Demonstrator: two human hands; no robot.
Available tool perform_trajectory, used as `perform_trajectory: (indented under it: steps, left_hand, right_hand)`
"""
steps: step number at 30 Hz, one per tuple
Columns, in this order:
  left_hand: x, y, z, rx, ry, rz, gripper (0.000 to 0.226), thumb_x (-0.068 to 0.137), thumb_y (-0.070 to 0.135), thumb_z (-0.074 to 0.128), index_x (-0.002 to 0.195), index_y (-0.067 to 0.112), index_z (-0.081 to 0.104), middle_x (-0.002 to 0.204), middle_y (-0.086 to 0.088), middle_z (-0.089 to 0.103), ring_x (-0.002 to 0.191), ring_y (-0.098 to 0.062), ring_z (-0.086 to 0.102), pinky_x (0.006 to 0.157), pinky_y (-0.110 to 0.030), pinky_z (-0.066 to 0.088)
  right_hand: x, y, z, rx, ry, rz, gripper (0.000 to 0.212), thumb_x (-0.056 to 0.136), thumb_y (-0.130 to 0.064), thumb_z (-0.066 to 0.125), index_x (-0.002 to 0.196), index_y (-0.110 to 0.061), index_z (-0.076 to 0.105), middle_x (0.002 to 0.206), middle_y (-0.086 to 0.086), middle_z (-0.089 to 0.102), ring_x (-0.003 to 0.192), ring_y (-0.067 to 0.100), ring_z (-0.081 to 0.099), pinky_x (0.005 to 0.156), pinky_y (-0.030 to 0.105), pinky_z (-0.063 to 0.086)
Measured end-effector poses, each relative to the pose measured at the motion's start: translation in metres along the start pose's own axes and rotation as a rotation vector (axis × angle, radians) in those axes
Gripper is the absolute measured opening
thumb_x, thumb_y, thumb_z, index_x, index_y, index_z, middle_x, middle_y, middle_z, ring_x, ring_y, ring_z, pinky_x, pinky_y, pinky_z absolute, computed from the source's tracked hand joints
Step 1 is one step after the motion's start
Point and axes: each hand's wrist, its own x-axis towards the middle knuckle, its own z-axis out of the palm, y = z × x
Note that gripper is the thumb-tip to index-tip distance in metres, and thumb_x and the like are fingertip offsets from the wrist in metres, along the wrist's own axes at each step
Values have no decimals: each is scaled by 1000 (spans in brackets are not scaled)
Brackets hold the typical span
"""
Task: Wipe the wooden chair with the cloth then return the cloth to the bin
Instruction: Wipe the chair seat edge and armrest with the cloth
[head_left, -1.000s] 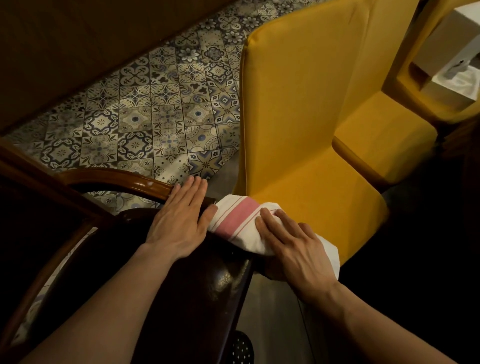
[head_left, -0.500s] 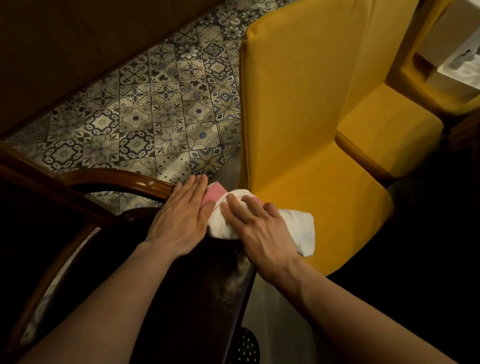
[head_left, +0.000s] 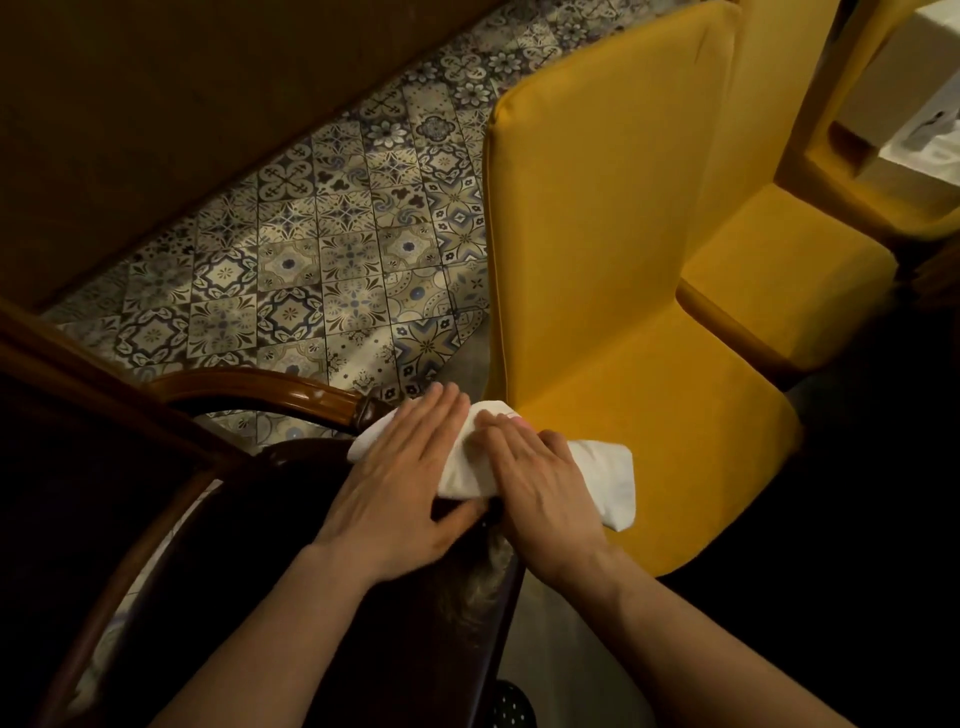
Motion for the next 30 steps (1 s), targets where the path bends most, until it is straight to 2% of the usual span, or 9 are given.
perform_trajectory:
  steps: [3,5,7,11,15,20,24,26,30]
  left_hand:
    - [7,17,13,88,-26,30,108,79,58,63,158,17,2,167,0,0,152,-11,-10,124,-35,2]
    - [12,27,20,103,-21,-21,102,82,42,66,158,15,3,167,-1,1,152,-12,-9,124,-35,0]
    - [16,32,25,112,-18,-54,89,88,26,60,158,15,7,167,-2,6,152,-13,-5,124,-36,0]
    - [18,33,18,87,13,-46,67,85,8,42,151,15,34,161,-4,31,151,-20,17,124,-41,12]
    - [18,25,-6,83,71,-55,67,84,20,27,149,28,40,157,-2,39,147,-24,31,123,-42,17]
    - [10,-29,-48,172,214,-74,64,86,4,35,146,22,47,150,-11,48,141,-32,41,119,-50,27]
    - [-9,-85,-69,310,184,-166,73,81,5,24,148,24,44,151,-15,45,141,-37,39,121,-47,22]
    - [-20,-109,-69,338,132,-252,78,80,-2,35,151,28,37,154,-16,41,142,-39,35,120,-46,20]
    - [-37,-137,-53,367,6,-379,108,69,-11,58,156,35,14,160,-15,29,148,-35,21,123,-47,11]
  right_hand:
    - [-3,3,1,70,49,48,60,76,-13,70,131,-5,46,130,12,52,119,30,51,96,40,42]
    - [-8,6,1,117,82,61,62,73,-8,71,130,-2,46,127,14,53,115,30,53,94,39,44]
    - [-13,8,1,158,120,61,62,77,-10,68,134,-4,44,134,15,53,121,30,51,100,40,43]
    - [-21,12,0,112,118,79,73,79,-30,63,144,-10,36,147,8,47,133,23,43,112,44,34]
    - [-23,11,-2,54,133,99,83,89,-63,52,152,-15,26,157,4,37,144,19,31,117,46,25]
    - [-7,0,2,6,147,112,93,89,-77,36,156,-15,19,162,4,26,150,17,18,120,44,19]
    - [9,-12,19,-37,74,146,98,88,-77,33,158,-15,5,165,5,14,151,19,8,122,43,13]
    - [11,-16,30,-67,40,164,97,90,-71,40,157,-13,1,166,8,11,152,22,5,123,42,9]
    - [10,-16,44,-155,14,243,96,94,-63,43,157,-10,-6,166,14,2,152,28,-3,123,46,7]
